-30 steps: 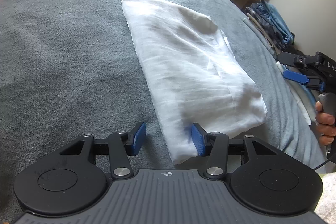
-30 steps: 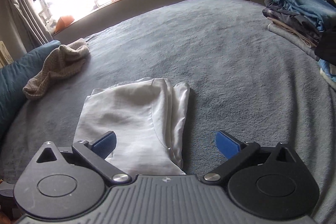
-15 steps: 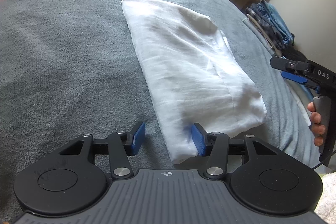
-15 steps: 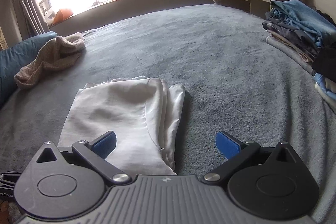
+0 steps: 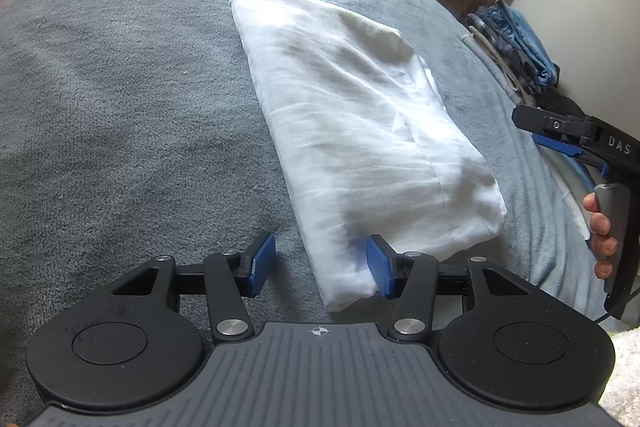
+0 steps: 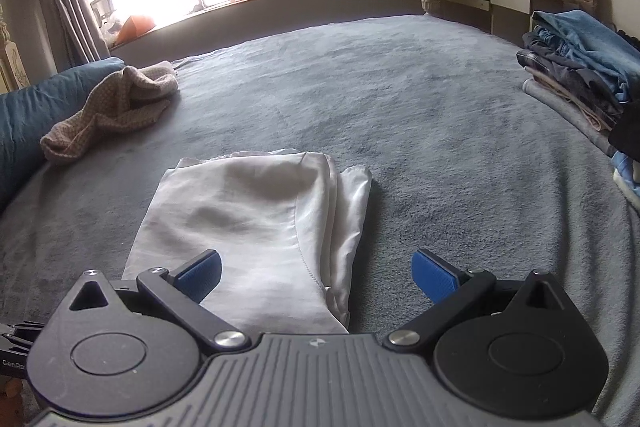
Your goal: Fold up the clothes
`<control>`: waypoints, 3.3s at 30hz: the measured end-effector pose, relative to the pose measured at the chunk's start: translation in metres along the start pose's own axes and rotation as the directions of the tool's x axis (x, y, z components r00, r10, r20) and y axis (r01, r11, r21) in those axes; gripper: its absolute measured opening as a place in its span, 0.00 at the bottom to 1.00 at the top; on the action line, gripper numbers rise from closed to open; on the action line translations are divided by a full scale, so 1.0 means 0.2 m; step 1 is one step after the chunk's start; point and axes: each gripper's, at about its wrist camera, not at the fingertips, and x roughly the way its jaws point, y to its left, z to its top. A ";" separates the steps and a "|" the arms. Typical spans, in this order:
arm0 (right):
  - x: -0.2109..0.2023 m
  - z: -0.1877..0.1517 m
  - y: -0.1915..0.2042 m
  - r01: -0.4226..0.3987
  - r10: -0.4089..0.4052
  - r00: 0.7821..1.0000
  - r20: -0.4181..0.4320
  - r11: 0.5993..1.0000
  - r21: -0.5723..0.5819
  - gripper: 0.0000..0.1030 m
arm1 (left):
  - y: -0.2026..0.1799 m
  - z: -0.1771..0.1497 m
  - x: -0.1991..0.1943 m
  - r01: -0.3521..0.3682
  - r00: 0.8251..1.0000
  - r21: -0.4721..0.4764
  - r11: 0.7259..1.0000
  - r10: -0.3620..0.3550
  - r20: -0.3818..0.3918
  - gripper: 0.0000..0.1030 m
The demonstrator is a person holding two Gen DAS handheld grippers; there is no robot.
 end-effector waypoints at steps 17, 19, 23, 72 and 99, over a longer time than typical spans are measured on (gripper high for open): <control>-0.01 -0.02 0.00 -0.023 0.023 1.000 -0.002 1.000 0.008 1.00 | -0.01 -0.01 0.00 0.002 1.000 0.001 1.000 -0.002 -0.008 0.50; 0.00 -0.02 0.00 -0.025 0.025 1.000 -0.006 1.000 0.006 1.00 | -0.01 -0.01 0.01 0.003 1.000 0.001 1.000 -0.003 -0.008 0.51; 0.00 -0.03 0.01 -0.028 0.028 1.000 -0.008 1.000 0.005 1.00 | -0.01 -0.01 0.01 0.003 1.000 0.000 1.000 -0.003 -0.010 0.51; 0.11 -0.01 0.02 0.019 -0.016 0.995 -0.100 0.999 0.027 1.00 | -0.14 0.28 -0.02 -0.467 0.884 0.005 0.884 0.467 -0.029 0.96; 0.19 -0.03 0.00 0.047 -0.039 0.987 -0.159 0.998 0.045 1.00 | -0.11 0.27 0.04 -0.512 0.856 0.030 0.858 0.513 -0.065 0.96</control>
